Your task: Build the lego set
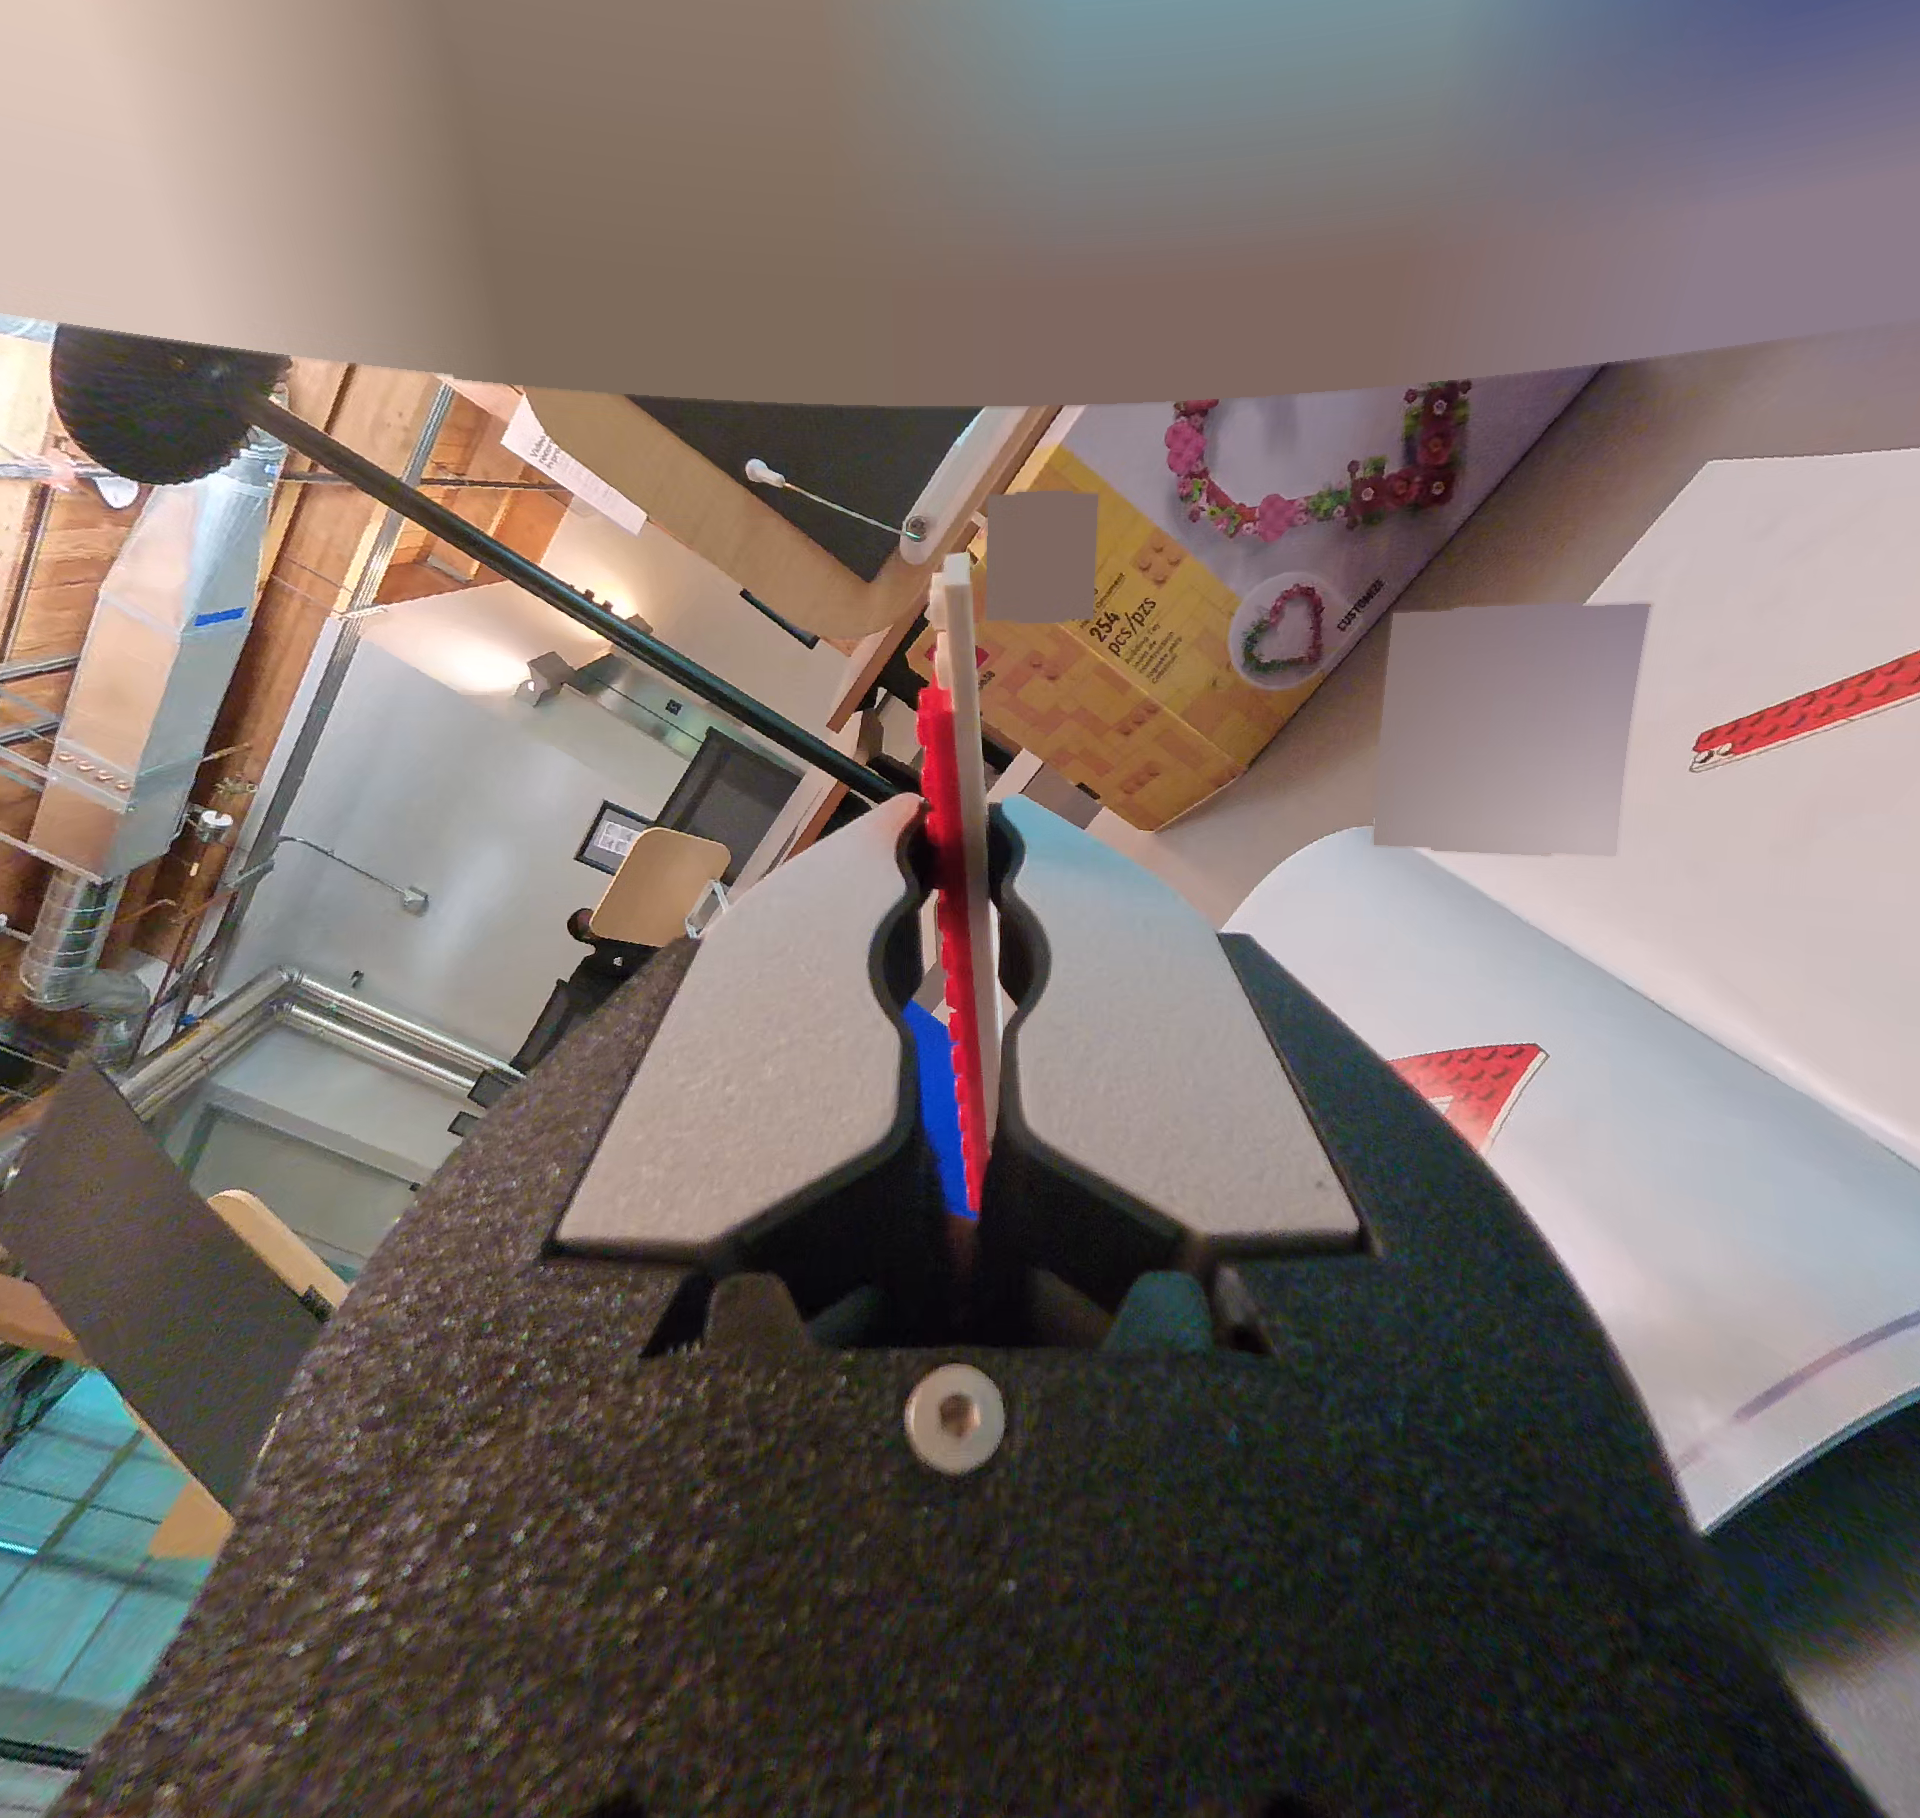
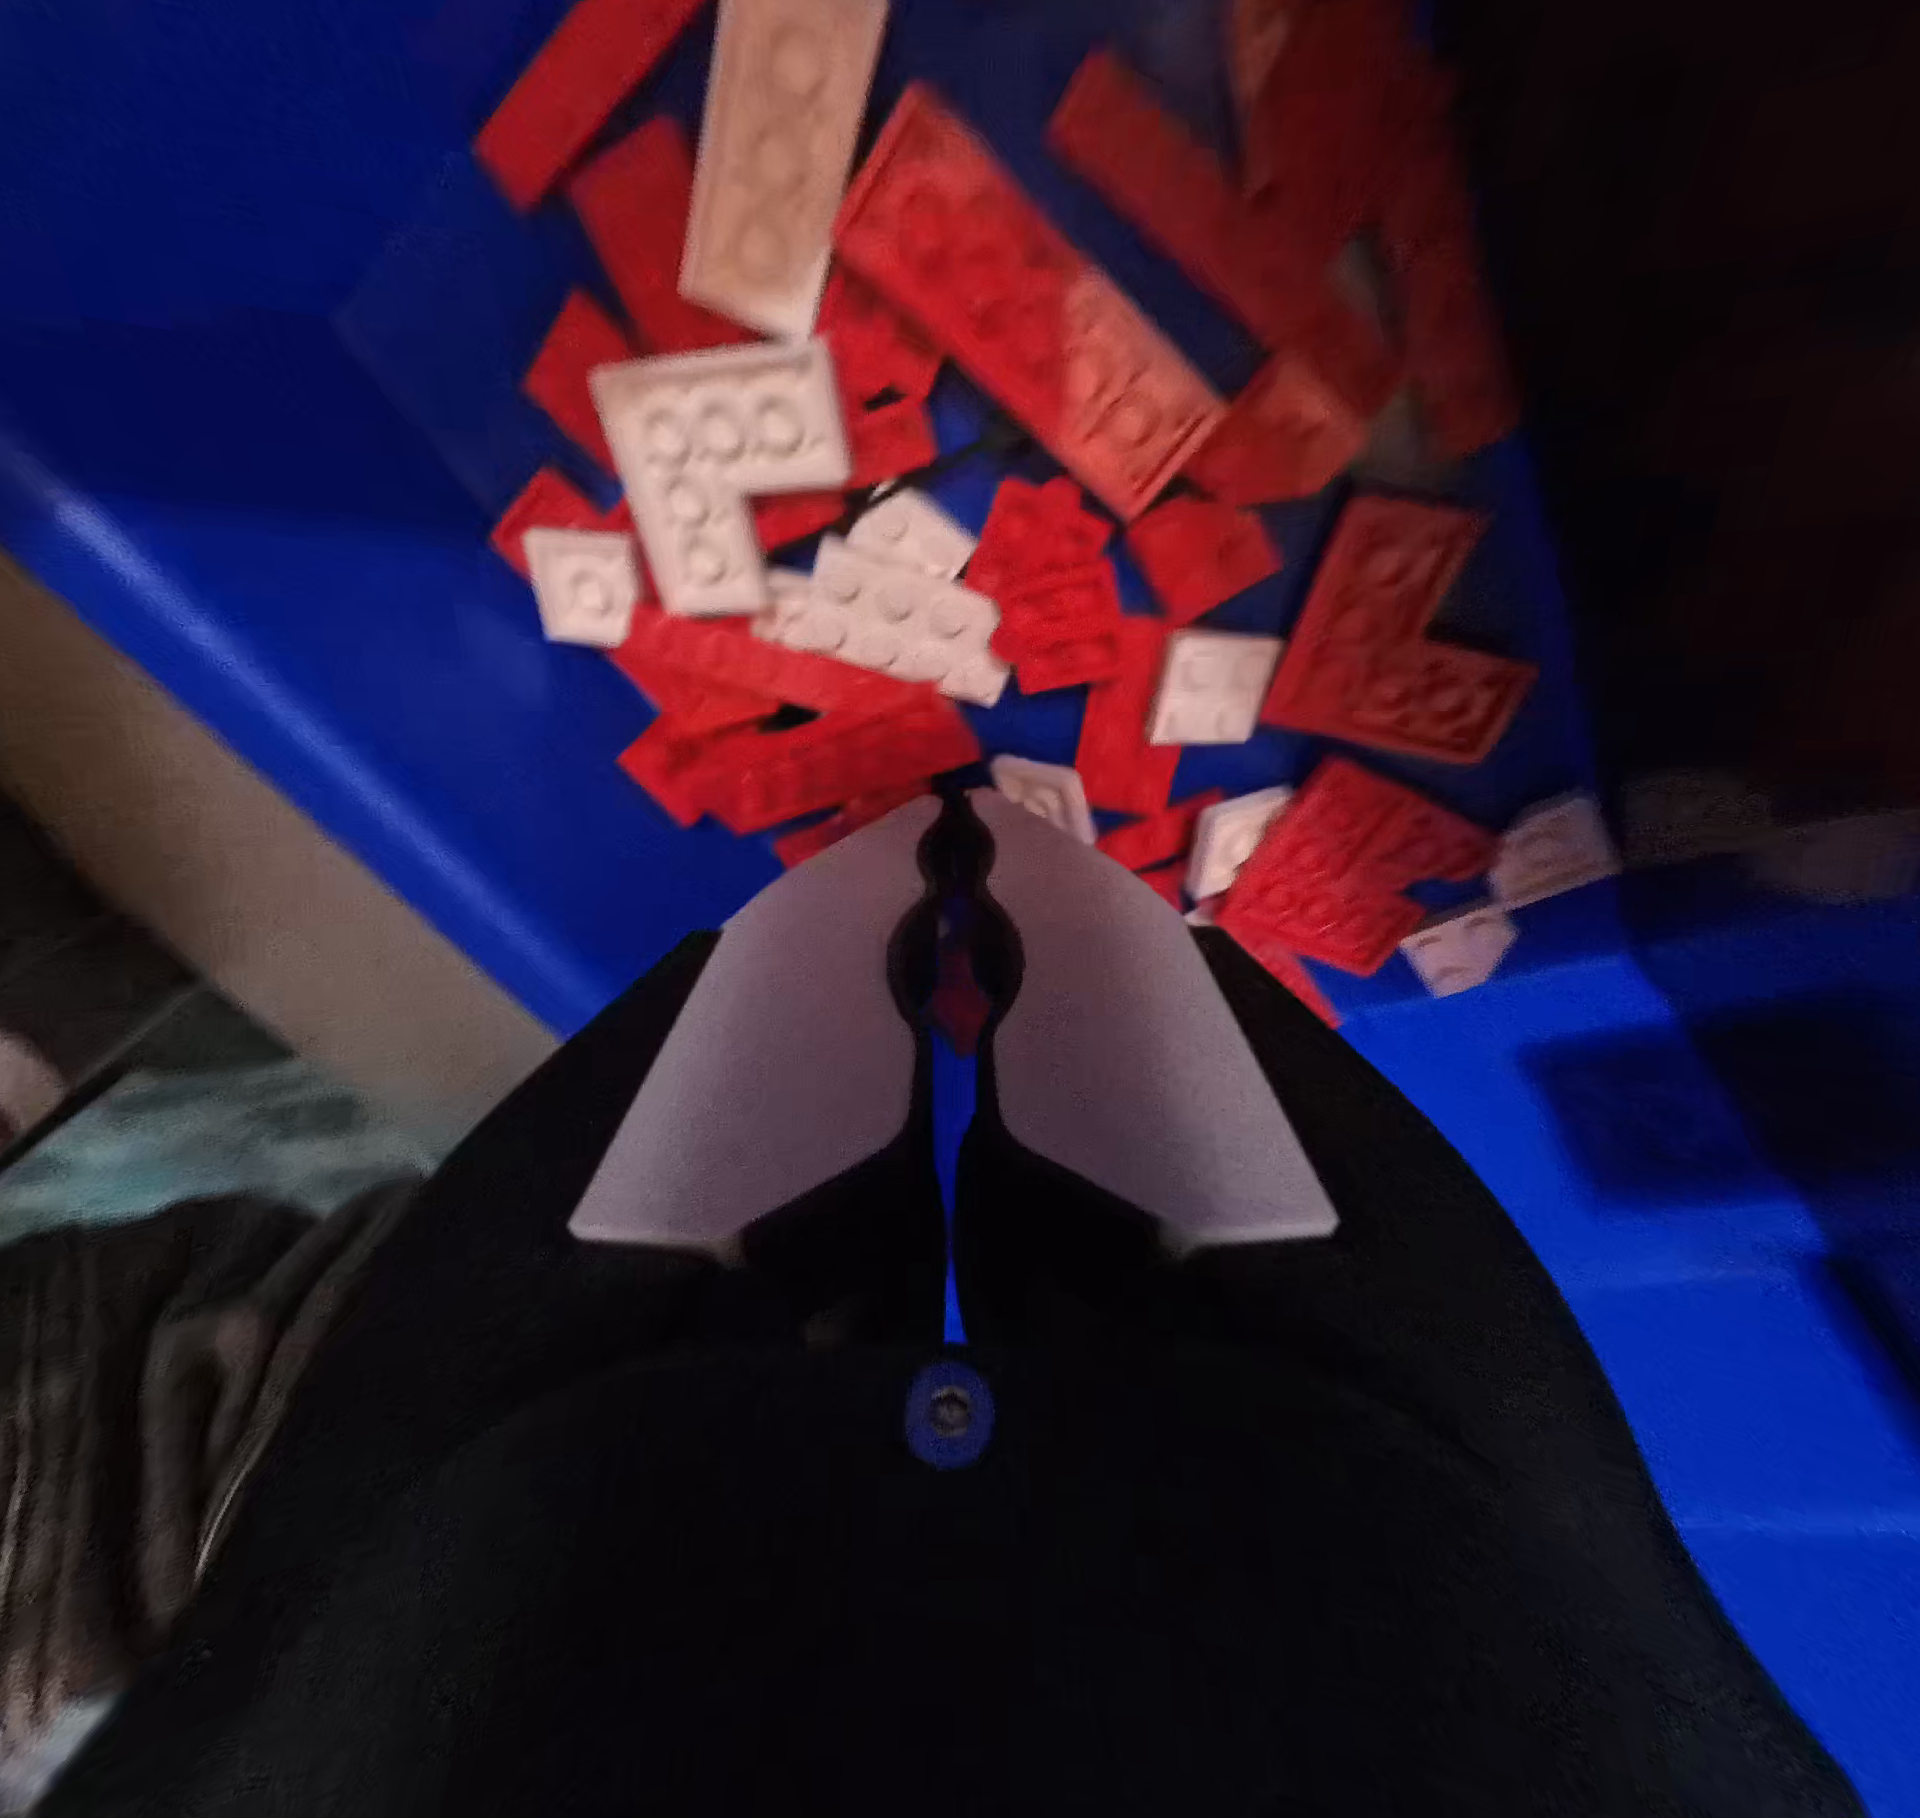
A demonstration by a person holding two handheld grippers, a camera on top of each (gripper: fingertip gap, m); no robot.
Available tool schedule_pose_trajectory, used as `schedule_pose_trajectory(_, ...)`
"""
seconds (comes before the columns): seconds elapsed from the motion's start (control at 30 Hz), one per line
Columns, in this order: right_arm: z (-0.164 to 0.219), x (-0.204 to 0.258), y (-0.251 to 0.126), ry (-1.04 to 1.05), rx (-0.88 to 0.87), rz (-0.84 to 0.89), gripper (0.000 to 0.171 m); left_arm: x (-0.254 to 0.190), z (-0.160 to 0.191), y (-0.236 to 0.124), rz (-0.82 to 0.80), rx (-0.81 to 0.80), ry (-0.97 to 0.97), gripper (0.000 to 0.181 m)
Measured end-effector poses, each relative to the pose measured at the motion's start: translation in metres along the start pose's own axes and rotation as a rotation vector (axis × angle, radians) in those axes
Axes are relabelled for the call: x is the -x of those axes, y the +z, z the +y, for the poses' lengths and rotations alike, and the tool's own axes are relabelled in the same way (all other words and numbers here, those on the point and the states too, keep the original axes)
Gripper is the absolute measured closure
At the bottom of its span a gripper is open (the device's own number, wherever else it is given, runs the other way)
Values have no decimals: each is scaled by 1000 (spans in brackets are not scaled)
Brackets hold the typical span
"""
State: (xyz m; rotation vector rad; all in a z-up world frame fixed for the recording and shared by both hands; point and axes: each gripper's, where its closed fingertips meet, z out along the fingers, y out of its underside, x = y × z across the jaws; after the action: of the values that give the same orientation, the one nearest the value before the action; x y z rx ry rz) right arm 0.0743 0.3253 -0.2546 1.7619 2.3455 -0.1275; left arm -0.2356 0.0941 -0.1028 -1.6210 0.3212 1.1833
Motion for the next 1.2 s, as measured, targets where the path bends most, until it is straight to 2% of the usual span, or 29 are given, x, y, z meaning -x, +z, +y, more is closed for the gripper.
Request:
schedule_pose_trajectory(0.1, -23, -13, -12, 14, -126, 106, 171, -1, 0, 0, 3, 1, 3, 173)
schedule_pose_trajectory(0.2, -21, -15, -28, 18, -171, 135, 171, -1, 2, 0, 4, 4, 2, 173)
schedule_pose_trajectory(0.33, -14, 32, -32, -45, -198, -136, 168, -1, 4, 0, 7, 7, 4, 173)
schedule_pose_trajectory(0.47, -20, 52, -22, -104, -156, -209, 168, -2, 5, 1, 7, 12, 8, 173)
schedule_pose_trajectory(0.53, -9, 41, -13, -91, -63, -124, 171, -2, 5, 1, 7, 12, 7, 173)
schedule_pose_trajectory(0.63, 10, -3, -19, 16, 25, 135, 171, -2, 4, 1, 8, 12, 6, 173)
schedule_pose_trajectory(0.83, -6, -16, -56, -44, -161, 317, 171, 2, 6, 0, -5, 14, -19, 173)
schedule_pose_trajectory(0.93, -13, 8, -63, -104, -258, 211, 171, 7, 7, -3, -20, 2, -39, 173)
schedule_pose_trajectory(1.07, -6, 44, -42, -95, -184, -75, 171, 7, 4, -4, -23, -5, -33, 173)
schedule_pose_trajectory(1.2, -31, 66, -31, -50, -249, -313, 171, 8, 4, -4, -27, -4, -29, 173)
